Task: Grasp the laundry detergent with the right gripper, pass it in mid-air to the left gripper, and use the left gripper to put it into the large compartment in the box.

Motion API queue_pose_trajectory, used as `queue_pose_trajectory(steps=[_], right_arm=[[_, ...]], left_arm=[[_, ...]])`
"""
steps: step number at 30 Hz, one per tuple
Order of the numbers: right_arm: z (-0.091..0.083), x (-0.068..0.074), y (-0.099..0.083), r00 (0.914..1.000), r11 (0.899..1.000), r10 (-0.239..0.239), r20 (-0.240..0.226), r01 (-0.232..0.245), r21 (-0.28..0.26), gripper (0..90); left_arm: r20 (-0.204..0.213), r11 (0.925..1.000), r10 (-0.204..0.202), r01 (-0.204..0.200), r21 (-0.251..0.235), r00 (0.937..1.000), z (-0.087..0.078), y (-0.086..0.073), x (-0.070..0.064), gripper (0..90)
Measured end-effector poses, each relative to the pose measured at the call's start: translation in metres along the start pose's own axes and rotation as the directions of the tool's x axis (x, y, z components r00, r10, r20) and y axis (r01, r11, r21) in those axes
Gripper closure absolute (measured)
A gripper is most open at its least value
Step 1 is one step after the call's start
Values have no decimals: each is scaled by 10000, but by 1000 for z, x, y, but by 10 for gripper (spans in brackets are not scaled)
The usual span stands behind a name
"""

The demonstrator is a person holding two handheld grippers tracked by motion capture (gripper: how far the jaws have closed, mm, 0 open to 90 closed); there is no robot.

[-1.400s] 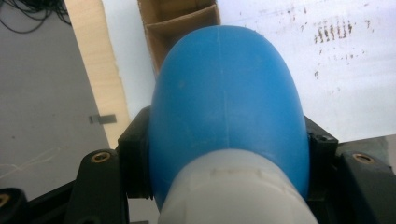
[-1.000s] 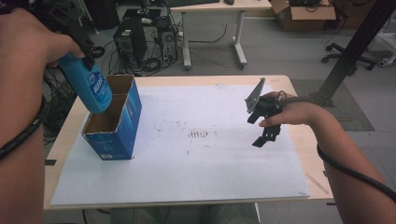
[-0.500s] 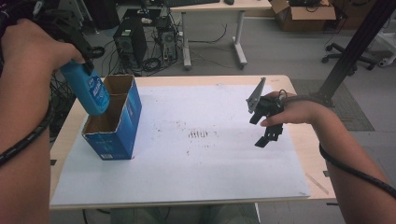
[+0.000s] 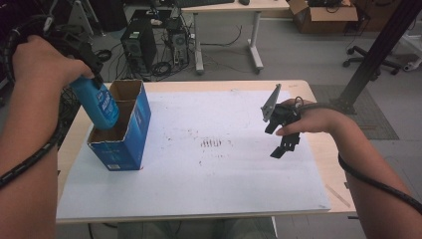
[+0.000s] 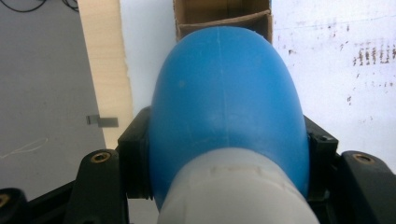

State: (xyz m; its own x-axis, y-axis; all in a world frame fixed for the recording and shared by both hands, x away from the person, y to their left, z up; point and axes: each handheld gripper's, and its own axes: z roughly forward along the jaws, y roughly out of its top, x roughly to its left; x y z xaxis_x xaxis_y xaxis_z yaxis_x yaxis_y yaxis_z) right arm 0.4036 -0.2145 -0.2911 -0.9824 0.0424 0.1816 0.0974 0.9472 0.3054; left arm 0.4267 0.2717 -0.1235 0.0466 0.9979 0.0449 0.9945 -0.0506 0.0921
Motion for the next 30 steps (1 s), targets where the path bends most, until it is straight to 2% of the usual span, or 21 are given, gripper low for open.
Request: queue_pose_trajectory(steps=[20, 30], right_arm=[[1, 1, 1, 10000, 10000, 24, -52, -24, 41, 31], [2, 0, 2, 10000, 10000, -29, -94, 30, 63, 31]], left_arm=[[-48, 9991, 274, -273, 314, 9996, 52, -1, -7, 378], [-241, 9992, 368, -364, 185, 9990, 72, -2, -12, 379]])
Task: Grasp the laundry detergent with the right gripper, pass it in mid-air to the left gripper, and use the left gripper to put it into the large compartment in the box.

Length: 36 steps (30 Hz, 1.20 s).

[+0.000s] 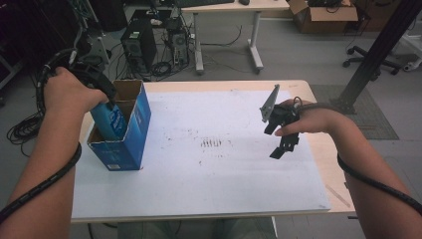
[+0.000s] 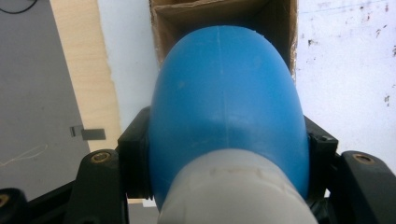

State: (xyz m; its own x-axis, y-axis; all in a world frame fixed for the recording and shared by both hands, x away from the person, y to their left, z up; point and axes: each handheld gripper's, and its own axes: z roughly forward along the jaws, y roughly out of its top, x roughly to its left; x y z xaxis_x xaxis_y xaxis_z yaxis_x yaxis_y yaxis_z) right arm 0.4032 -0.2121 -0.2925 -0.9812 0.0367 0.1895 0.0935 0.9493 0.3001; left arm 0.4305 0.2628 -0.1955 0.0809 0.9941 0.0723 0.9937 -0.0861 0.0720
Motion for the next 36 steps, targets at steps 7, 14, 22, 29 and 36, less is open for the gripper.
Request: queue_pose_trajectory(steps=[7, 14, 22, 29, 36], right_arm=[[-1, 0, 1, 10000, 10000, 14, -38, -14, 56, 31], [-4, 1, 0, 10000, 9999, 44, -37, -43, 92, 31], [-2, 1, -3, 9999, 9999, 98, -64, -98, 89, 31], [-1, 1, -4, 9999, 9999, 121, -88, -121, 72, 31], [1, 1, -4, 9999, 9999, 123, -110, -122, 75, 31]], left_arm=[[-2, 9999, 82, -82, 107, 10000, 14, 1, -4, 379], [-12, 9998, 5, -5, 179, 10000, 28, 2, -5, 378], [-57, 9998, 45, -43, 197, 10000, 41, 2, -6, 378], [-30, 9997, -7, 7, 246, 10000, 53, 0, -6, 378], [24, 9993, 3, -4, 378, 10000, 64, -1, -6, 378]])
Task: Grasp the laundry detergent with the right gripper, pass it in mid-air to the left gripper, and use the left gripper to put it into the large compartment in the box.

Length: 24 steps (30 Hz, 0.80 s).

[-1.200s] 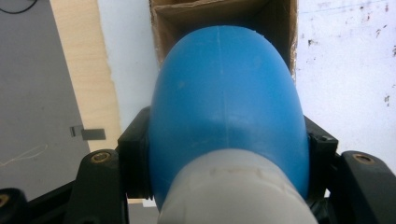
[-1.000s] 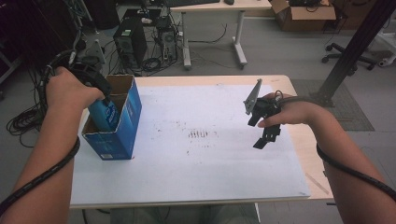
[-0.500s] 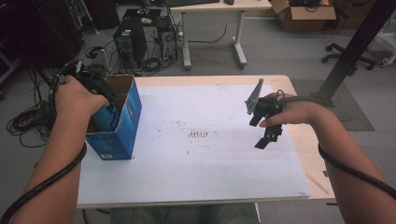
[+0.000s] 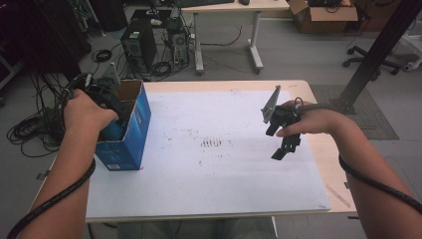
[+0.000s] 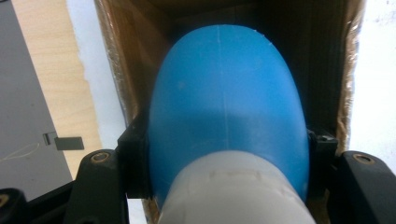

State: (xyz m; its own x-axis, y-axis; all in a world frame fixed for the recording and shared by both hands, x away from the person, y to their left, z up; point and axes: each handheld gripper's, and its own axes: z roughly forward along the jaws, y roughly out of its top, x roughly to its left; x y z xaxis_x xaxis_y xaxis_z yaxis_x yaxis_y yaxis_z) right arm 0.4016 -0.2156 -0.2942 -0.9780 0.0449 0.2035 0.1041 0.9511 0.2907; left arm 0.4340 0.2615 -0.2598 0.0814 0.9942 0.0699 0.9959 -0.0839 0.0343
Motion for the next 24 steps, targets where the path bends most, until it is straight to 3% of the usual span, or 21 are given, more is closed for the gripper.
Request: queue_pose_trajectory(steps=[24], right_arm=[[2, 0, -3, 10000, 10000, 33, -36, -33, -51, 31]], left_arm=[[69, 9998, 50, -52, 192, 10000, 16, -1, -2, 378]])
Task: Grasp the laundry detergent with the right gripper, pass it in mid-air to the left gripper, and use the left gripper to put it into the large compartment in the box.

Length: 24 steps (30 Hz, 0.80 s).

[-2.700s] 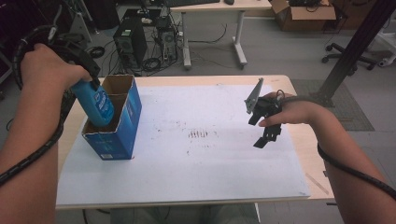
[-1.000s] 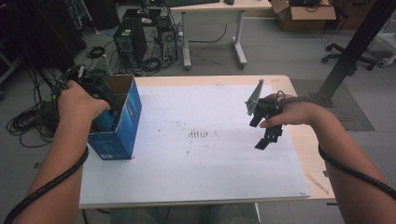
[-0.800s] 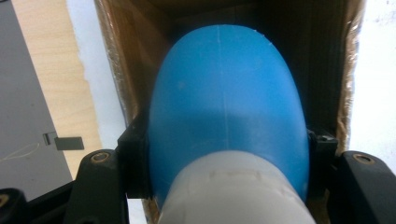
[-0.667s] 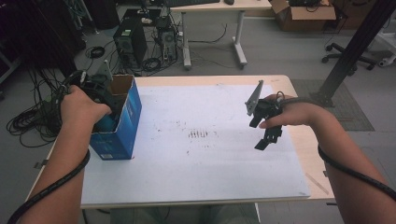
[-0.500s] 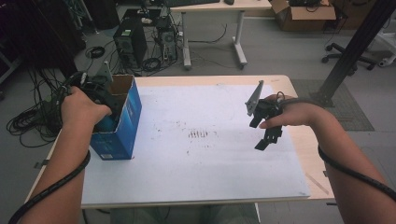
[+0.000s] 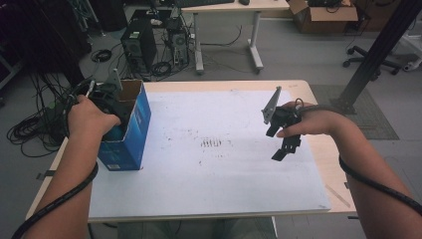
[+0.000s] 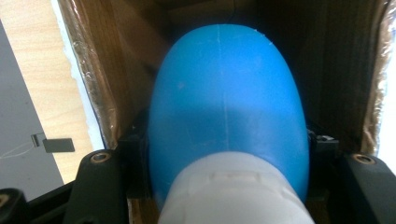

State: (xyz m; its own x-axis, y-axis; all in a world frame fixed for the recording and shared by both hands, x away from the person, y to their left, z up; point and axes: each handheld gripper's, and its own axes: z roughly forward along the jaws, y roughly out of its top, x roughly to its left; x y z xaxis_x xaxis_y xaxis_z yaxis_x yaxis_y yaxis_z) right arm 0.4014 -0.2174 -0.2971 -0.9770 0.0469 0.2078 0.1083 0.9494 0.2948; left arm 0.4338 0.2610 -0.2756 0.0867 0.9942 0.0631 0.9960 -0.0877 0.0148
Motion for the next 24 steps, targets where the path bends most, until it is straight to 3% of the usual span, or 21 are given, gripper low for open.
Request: queue_pose_trajectory(steps=[24], right_arm=[[1, 0, -1, 10000, 10000, 56, -29, -56, -24, 31]], left_arm=[[151, 10000, -75, 76, -28, 9999, 9, -2, 4, 378]])
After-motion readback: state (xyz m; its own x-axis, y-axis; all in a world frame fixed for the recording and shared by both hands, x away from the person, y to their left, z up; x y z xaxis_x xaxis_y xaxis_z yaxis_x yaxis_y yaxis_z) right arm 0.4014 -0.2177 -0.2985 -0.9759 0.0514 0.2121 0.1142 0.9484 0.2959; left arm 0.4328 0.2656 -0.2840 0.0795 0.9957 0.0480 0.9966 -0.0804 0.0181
